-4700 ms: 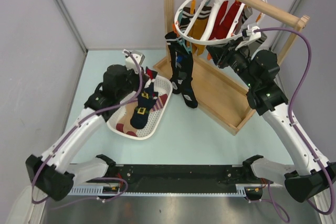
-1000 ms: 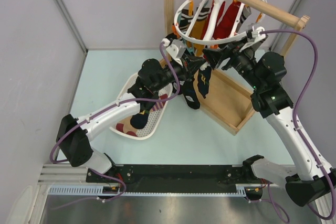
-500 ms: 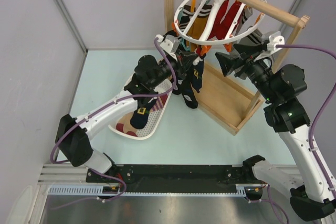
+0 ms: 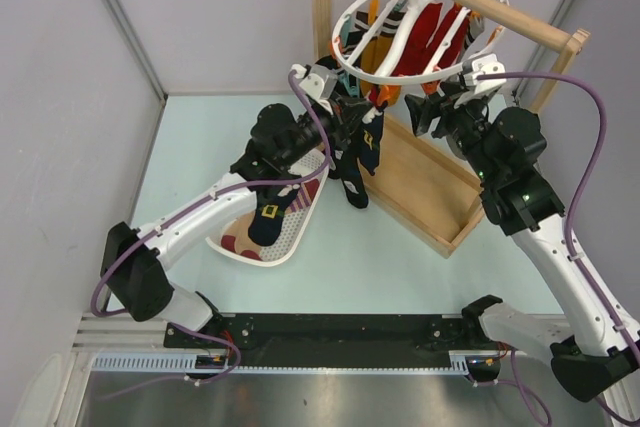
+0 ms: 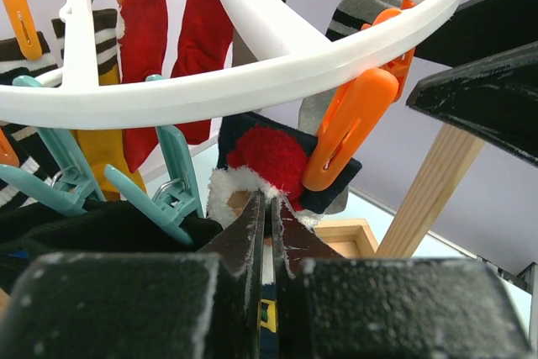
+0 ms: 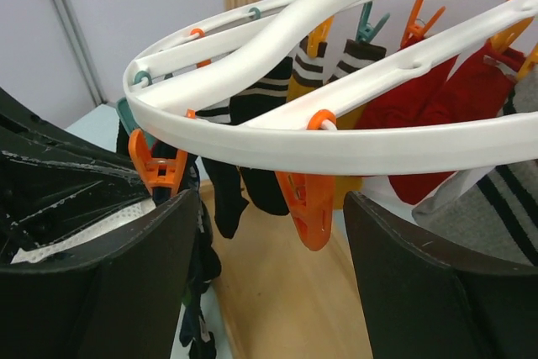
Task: Clip the socks to the hanger
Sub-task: Clamp the sock onto the hanger, then open the clamp at the hanger.
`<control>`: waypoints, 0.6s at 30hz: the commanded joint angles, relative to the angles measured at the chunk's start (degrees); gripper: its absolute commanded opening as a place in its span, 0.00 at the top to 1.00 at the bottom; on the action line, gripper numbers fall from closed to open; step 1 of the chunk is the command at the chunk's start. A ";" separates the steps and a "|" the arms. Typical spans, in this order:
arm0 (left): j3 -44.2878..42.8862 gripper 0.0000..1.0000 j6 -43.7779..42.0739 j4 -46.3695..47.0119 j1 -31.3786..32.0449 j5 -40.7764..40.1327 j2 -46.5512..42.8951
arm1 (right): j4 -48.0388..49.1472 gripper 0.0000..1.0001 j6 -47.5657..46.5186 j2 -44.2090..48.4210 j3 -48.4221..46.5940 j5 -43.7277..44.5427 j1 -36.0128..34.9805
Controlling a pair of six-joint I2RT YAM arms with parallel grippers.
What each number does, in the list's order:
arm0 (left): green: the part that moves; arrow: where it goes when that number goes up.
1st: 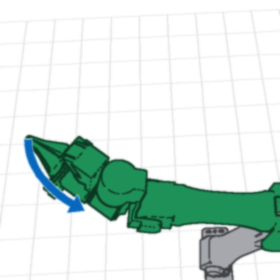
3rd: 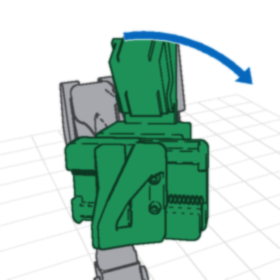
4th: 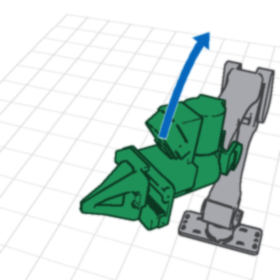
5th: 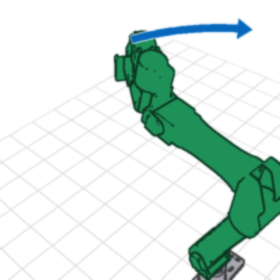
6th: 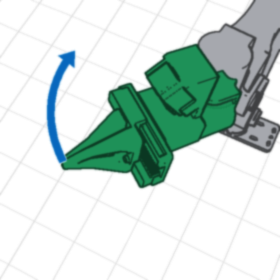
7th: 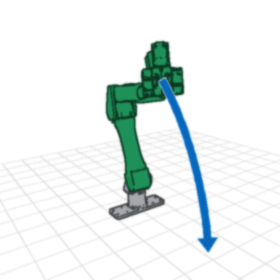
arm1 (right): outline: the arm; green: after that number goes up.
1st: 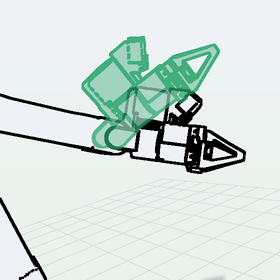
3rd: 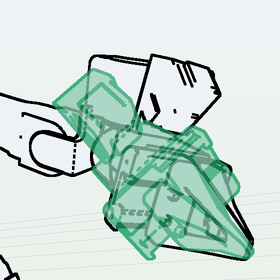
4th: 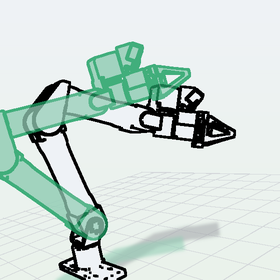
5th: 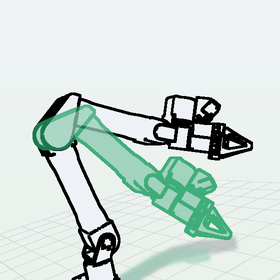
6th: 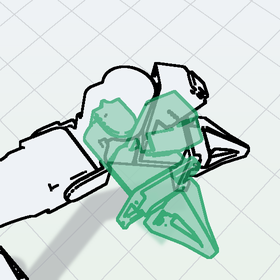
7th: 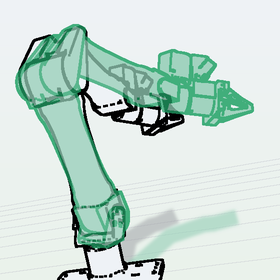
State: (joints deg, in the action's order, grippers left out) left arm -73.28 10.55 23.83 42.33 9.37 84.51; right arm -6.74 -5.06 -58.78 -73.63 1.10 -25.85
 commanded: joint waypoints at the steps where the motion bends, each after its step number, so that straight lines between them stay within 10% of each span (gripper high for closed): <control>1: -0.03 0.93 0.35 0.42 -0.67 -0.49 -2.77 | 5.77 0.27 -1.97 0.16 -0.12 6.53 -1.75; 18: -0.29 0.92 1.14 0.16 -1.11 0.12 -2.86 | 11.57 0.29 -10.23 -4.67 -0.03 23.57 -10.97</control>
State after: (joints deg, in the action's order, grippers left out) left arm -73.14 10.55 22.63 41.50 9.19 84.20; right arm 0.30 -10.96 -62.28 -73.34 16.53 -34.57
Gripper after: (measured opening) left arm 0.074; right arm 0.688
